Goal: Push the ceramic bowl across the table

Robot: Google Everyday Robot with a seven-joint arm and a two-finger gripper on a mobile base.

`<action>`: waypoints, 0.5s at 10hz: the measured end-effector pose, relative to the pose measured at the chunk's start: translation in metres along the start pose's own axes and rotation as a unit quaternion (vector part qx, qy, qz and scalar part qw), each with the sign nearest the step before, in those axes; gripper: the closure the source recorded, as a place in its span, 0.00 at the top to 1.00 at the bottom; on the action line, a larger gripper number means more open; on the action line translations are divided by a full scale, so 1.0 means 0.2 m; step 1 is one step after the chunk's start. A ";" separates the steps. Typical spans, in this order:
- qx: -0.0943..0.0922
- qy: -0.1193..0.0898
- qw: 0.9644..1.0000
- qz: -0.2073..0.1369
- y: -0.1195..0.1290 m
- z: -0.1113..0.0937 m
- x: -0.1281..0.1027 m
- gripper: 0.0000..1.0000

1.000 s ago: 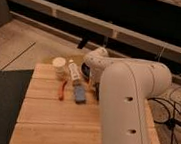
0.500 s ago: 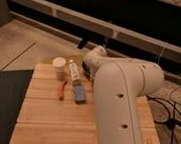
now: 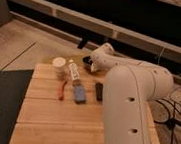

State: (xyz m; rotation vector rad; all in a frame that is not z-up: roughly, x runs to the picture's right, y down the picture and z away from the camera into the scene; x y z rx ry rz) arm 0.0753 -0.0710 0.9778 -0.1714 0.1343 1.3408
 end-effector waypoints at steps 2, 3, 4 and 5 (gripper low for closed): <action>-0.004 -0.002 1.000 0.001 0.00 -0.02 0.00 0.65; -0.005 -0.002 1.000 -0.001 0.02 -0.02 -0.01 0.65; -0.005 -0.003 1.000 -0.001 0.01 -0.02 -0.01 0.65; -0.004 -0.002 1.000 -0.001 0.01 -0.02 0.00 0.65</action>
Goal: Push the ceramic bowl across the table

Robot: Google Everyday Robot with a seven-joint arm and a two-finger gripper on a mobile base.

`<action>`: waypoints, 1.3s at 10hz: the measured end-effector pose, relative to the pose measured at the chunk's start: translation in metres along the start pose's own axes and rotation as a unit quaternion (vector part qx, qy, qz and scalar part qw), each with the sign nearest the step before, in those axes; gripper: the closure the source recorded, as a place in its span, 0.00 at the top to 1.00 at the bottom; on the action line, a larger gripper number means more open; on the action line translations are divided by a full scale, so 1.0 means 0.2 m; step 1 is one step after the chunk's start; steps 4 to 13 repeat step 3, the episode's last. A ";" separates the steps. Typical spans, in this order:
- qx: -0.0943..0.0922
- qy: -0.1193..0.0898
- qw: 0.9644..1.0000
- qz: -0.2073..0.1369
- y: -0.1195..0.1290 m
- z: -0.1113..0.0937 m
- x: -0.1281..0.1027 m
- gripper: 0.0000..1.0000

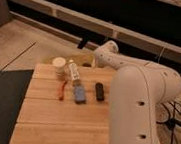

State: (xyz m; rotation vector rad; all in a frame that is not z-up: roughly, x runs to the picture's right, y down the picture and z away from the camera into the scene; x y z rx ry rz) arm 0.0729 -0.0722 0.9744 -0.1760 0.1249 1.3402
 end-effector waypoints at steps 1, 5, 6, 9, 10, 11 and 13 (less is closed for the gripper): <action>0.000 0.000 1.000 0.001 -0.01 0.00 0.00 0.65; 0.000 0.000 1.000 -0.001 0.01 0.00 0.00 0.65; 0.000 0.000 1.000 -0.001 0.01 0.00 0.00 0.65; 0.000 0.000 1.000 -0.001 0.01 0.00 0.00 0.65; 0.000 0.000 1.000 -0.001 0.01 0.00 0.00 0.65; 0.000 0.000 1.000 -0.001 0.01 0.00 0.00 0.65; 0.000 0.000 1.000 -0.001 0.01 0.00 0.00 0.65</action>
